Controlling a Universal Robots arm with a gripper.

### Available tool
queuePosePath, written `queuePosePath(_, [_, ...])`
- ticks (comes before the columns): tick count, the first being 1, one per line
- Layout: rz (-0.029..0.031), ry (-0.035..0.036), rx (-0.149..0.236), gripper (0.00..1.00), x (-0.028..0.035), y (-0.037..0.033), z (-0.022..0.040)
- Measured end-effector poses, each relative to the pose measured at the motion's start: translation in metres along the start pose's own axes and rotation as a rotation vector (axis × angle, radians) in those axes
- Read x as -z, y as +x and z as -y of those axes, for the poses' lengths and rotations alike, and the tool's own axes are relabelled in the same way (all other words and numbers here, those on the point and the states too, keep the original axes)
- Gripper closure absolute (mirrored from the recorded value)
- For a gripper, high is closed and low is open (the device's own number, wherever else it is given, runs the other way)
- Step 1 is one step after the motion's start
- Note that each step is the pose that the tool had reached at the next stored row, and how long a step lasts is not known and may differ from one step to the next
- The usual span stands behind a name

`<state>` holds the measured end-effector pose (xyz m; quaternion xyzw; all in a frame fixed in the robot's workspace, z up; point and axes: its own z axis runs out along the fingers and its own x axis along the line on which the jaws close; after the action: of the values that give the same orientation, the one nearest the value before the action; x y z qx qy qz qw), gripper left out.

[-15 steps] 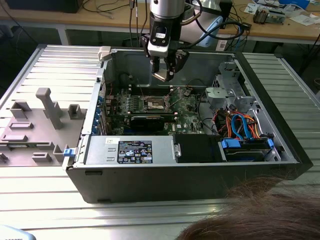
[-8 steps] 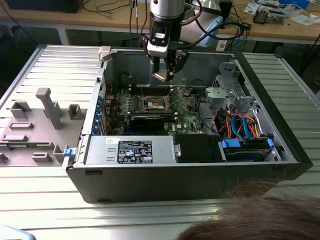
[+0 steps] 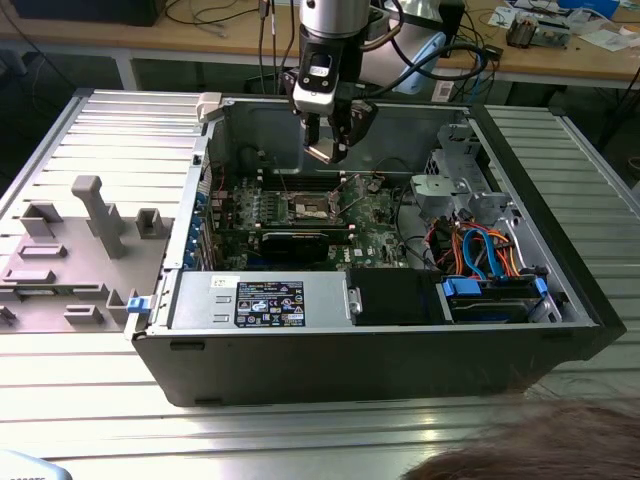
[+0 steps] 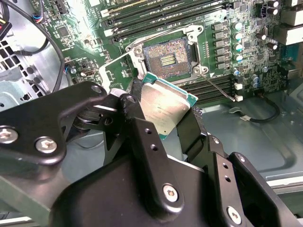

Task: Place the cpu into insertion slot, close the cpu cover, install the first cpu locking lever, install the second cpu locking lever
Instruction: 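Place the cpu into insertion slot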

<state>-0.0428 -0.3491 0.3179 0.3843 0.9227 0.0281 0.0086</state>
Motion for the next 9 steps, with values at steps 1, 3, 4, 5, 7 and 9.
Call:
queuePosePath(1, [0.0001,0.0001,-0.002,0.46,0.0000,0.0000,0.0000])
queuePosePath(3, [0.0003,0.0000,-0.005,0.46,-0.0001,0.0000,0.0000])
queuePosePath(4, [0.0004,0.0000,-0.006,0.46,-0.0001,0.0000,0.0000])
queuePosePath(5, [0.0004,0.0000,-0.008,0.46,-0.0001,0.0000,0.0000])
queuePosePath(7, [0.0007,0.0000,-0.011,0.46,-0.0002,0.0000,0.0000])
queuePosePath(9, [0.0011,-0.0001,-0.019,0.46,-0.0002,0.0000,0.0000])
